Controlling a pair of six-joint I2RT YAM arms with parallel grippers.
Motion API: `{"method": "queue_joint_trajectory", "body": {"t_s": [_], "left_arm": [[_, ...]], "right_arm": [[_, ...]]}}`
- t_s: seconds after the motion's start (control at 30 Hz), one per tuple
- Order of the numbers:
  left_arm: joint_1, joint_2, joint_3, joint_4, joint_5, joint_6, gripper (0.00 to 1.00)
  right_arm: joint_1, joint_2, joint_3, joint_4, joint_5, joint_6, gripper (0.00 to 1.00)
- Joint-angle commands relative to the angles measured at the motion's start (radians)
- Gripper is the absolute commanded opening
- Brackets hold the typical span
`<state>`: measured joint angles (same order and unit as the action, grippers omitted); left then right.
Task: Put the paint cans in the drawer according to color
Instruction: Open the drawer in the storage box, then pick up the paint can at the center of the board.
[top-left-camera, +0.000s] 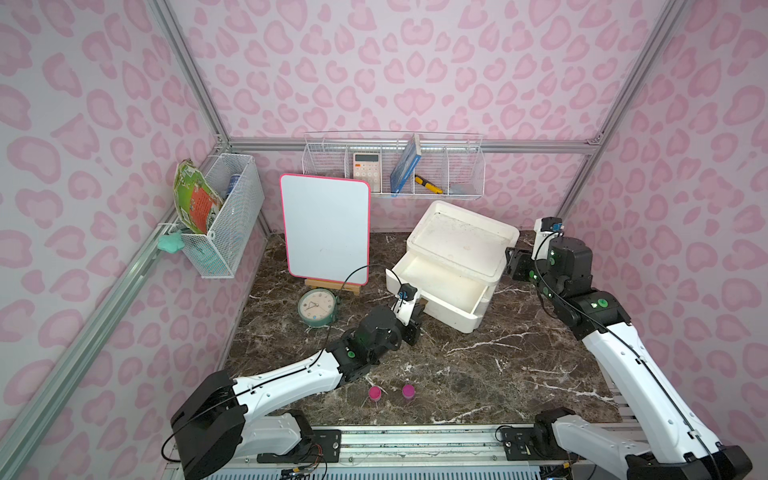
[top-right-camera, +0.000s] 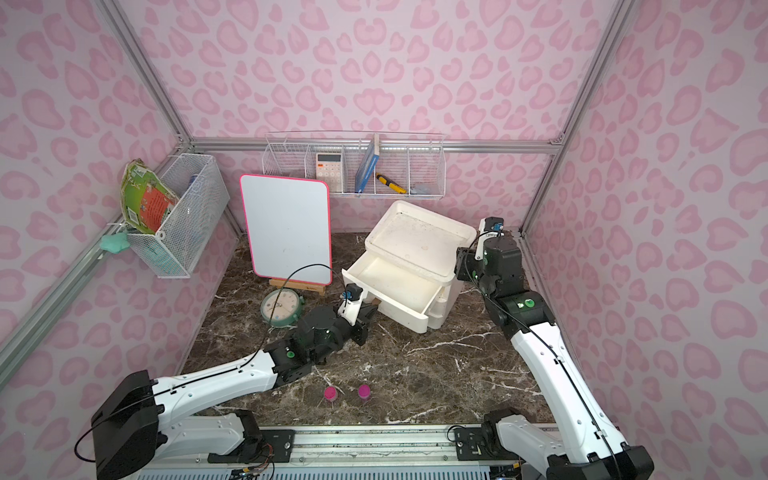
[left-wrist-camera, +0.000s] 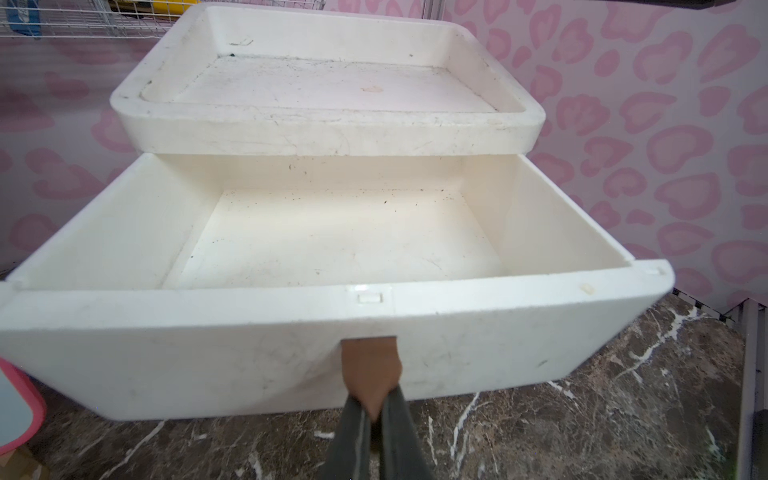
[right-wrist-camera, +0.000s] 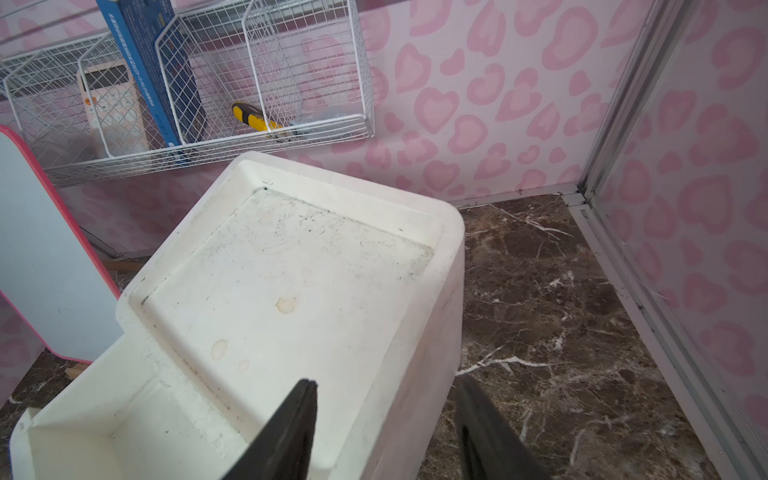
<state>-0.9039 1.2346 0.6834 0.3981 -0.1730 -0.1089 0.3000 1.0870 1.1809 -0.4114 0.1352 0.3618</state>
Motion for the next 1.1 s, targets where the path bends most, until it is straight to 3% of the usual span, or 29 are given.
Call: {"method": "queue_joint_trajectory", "body": {"t_s": [0.0,0.53,0.67,0.73,0.87,1.07], "left_arm": [[-0.003,-0.028,-0.009,0.017,0.006,-0.017,0.00],[-0.015,-0.076,-0.027,-0.038,-0.017,-0.049,0.02],[-0.015,-0.099,-0.024,-0.045,-0.041,-0.058,0.42],[-0.012,-0.124,-0.020,-0.060,-0.061,-0.053,0.55],[0.030,-0.214,-0.012,-0.137,-0.158,-0.101,0.68],[0.301,-0.356,0.008,-0.424,-0.156,-0.339,0.74]], "right_arm": [[0.001,0.005,0.015,0.002,-0.003,-0.001,0.56],[0.031,0.008,0.006,0.057,-0.042,-0.031,0.59],[0.083,-0.008,0.000,0.091,-0.042,-0.083,0.63],[0.137,-0.016,-0.002,0.111,-0.030,-0.132,0.64],[0.292,-0.015,0.003,0.141,-0.009,-0.256,0.66],[0.570,0.013,-0.001,0.143,-0.001,-0.473,0.66]]}}
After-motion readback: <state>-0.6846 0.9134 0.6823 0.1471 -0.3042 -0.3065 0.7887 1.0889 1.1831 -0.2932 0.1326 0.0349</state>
